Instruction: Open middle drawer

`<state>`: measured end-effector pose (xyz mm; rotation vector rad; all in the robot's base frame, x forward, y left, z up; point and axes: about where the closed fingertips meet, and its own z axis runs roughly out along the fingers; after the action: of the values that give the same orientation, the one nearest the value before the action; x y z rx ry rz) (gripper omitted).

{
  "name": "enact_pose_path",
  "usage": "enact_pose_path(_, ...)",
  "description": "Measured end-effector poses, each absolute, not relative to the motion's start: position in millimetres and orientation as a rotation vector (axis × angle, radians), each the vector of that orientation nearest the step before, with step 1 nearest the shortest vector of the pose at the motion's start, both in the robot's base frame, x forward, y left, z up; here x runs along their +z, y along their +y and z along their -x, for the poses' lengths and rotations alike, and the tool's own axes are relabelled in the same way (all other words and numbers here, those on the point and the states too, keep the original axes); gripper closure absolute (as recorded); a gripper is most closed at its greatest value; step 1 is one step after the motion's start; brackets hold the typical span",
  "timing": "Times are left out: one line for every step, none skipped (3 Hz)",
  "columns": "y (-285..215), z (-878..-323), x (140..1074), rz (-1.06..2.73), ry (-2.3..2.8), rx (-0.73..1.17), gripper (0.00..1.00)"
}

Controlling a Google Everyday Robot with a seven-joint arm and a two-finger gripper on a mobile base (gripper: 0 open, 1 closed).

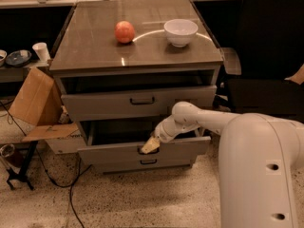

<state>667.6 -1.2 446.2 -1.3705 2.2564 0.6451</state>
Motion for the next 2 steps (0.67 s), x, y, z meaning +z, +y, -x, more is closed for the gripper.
enact_pose_path(-10, -653, 439, 1.371, 2.284, 0.66, 0.09)
enact_pose_path(-19, -640, 435, 1.371, 2.314, 0.657, 0.0)
